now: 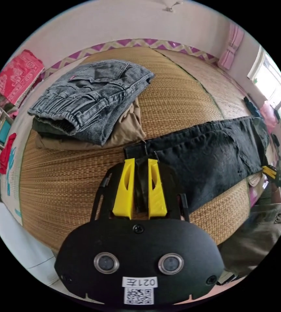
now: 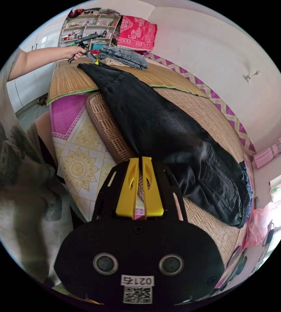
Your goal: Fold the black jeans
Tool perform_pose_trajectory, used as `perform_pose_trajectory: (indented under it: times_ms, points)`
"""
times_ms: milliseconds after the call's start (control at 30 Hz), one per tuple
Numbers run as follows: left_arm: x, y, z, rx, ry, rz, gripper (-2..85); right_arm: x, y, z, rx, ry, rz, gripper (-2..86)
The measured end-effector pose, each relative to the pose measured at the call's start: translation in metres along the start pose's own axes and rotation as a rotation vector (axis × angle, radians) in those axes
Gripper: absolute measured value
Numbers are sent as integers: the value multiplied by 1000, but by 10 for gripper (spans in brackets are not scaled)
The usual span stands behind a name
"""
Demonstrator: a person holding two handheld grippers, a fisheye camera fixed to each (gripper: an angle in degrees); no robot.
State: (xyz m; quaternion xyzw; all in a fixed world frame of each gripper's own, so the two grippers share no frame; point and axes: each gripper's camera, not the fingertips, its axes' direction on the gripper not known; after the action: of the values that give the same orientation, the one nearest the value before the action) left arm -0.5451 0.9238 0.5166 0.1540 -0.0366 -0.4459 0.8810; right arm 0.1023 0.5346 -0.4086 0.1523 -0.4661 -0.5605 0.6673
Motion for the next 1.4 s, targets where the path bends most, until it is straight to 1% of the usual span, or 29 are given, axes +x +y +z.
perform_pose_trajectory:
  times_ms: [100,233,300,367,533,600,733,800,900,967,1000,1067,1133,1167,1200,1233,1300,1333,1367,1400]
  points:
    - [-4,11,-7,26,20,-6,10,3,1,1,-1,6,-1,0]
    - [-9,28,-44,182,73,-58,-3,9,2,2,-1,3,1,-3]
    - [-6,26,-54,216,74,-64,-5,12,1,2,-1,0,2,-4]
    - [0,17,-51,211,52,-62,-6,15,1,3,-1,0,3,-4]
    - [16,-13,3,72,-41,-48,-7,23,-8,-2,-27,-6,24,-3]
    - [20,-14,10,82,-45,-52,-7,26,-12,-15,-2,13,24,1]
    - [28,-16,8,75,-25,-51,-7,59,-30,-56,155,-98,88,7]
    - [34,-17,7,67,-29,-44,-6,84,-49,-60,202,-138,98,13]
    - [44,-19,4,71,-22,-65,-5,123,-93,-29,186,-93,40,31]
    - [49,-18,-3,100,-2,-97,-4,154,-130,17,105,-17,-53,52]
    - [56,-16,-15,135,1,-104,-3,162,-138,27,90,-19,-78,57]
    - [81,-17,-43,212,-37,-58,-2,193,-172,66,8,-51,-160,75]
    - [140,-29,-73,296,-95,79,0,208,-193,91,-61,-35,-235,84]
    - [156,-33,-77,313,-84,124,1,217,-205,103,-88,-35,-262,86]
    - [189,-46,-80,331,-28,216,3,222,-211,109,-101,-44,-270,87]
    - [220,-62,-76,308,7,287,7,231,-221,118,-112,-90,-275,84]
    - [262,-88,-66,246,-52,341,12,242,-232,132,-139,-130,-260,73]
    - [284,-100,-63,258,-89,360,14,247,-237,141,-157,-149,-252,55]
    - [293,-104,-63,272,-86,375,15,250,-240,146,-161,-181,-244,31]
    - [312,-113,-58,277,-42,420,20,251,-242,148,-163,-187,-242,22]
